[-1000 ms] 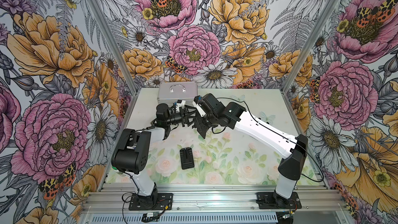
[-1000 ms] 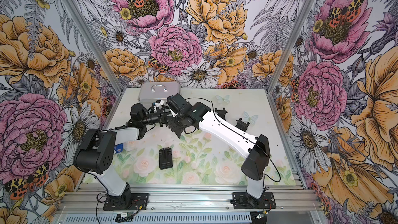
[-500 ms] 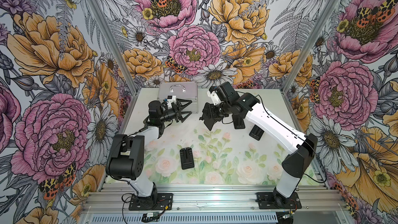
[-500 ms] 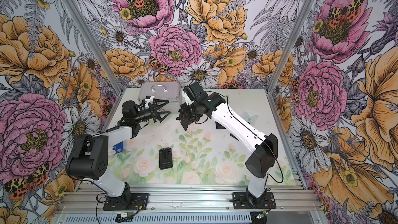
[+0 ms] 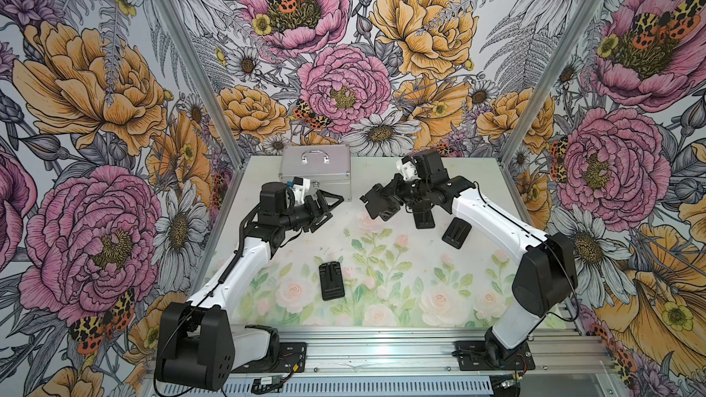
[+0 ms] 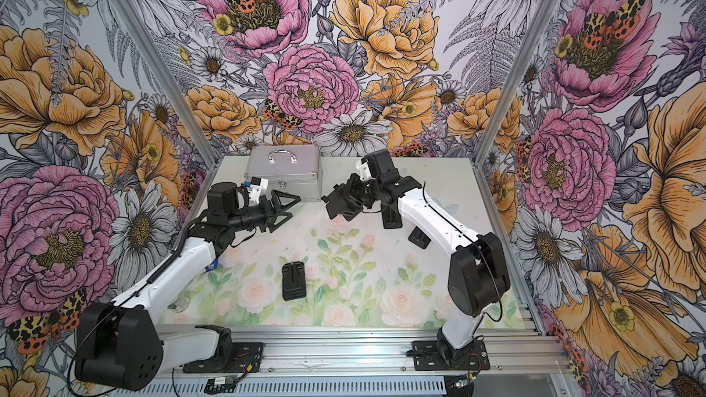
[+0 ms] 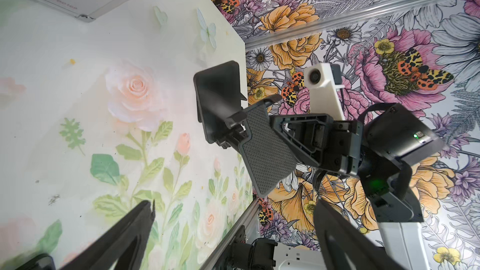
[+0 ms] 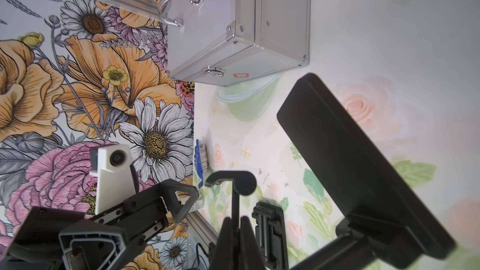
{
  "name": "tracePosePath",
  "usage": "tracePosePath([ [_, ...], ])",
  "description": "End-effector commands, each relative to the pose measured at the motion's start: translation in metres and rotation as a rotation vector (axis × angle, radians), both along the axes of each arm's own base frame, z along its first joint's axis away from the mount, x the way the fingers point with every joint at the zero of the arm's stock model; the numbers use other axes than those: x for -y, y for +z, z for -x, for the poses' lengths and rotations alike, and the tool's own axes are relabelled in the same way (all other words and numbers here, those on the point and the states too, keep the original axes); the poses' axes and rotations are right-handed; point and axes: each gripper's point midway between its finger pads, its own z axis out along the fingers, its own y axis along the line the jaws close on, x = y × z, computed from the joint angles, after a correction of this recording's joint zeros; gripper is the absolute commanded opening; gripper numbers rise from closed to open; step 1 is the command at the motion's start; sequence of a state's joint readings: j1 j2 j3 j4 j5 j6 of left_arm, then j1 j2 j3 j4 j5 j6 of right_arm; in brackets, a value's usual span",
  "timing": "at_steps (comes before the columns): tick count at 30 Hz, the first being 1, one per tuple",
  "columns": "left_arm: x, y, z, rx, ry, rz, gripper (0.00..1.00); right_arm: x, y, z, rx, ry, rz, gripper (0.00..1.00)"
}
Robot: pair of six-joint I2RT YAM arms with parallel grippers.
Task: Open the phone stand
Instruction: Open the phone stand, then place the phone stand at the center of the board.
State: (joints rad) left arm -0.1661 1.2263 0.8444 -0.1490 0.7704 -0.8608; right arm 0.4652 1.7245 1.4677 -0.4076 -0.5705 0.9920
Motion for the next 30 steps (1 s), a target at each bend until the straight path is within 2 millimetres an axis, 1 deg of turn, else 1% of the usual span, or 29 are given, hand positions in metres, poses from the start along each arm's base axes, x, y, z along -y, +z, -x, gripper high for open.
tracePosePath([
  [1, -0.008, -0.015, 0.014, -0.027, 0.03, -0.071, 0.99, -0.025, 0.031, -0.022, 0.019, -0.011, -0.242, 0.0],
  [2, -0.009, -0.013, 0.015, -0.024, 0.034, -0.073, 0.99, -0.028, 0.03, -0.026, -0.001, -0.028, -0.29, 0.0],
  [4, -0.012, -0.012, 0.018, -0.023, 0.038, -0.097, 0.99, -0.03, 0.02, -0.033, -0.06, -0.079, -0.36, 0.0],
  [7, -0.019, -0.01, 0.022, -0.023, 0.047, -0.144, 0.99, -0.036, 0.011, -0.04, -0.134, -0.141, -0.451, 0.0],
  [11, -0.028, -0.01, 0.025, -0.027, 0.071, -0.202, 0.99, -0.04, -0.004, -0.041, -0.222, -0.207, -0.472, 0.0],
  [14, -0.033, -0.013, 0.025, -0.036, 0.088, -0.216, 0.99, -0.037, -0.018, -0.041, -0.291, -0.277, -0.494, 0.0],
  [16, -0.033, -0.015, 0.026, -0.043, 0.088, -0.214, 0.99, -0.036, -0.031, -0.039, -0.344, -0.318, -0.493, 0.0],
  [22, -0.034, -0.016, 0.028, -0.047, 0.084, -0.212, 0.99, -0.04, -0.058, -0.03, -0.432, -0.369, -0.462, 0.0],
  [26, -0.033, -0.017, 0.031, -0.048, 0.082, -0.209, 0.99, -0.047, -0.072, -0.024, -0.456, -0.364, -0.437, 0.0],
  [30, -0.034, -0.019, 0.034, -0.053, 0.08, -0.205, 0.99, -0.054, -0.091, -0.017, -0.5, -0.368, -0.416, 0.0],
])
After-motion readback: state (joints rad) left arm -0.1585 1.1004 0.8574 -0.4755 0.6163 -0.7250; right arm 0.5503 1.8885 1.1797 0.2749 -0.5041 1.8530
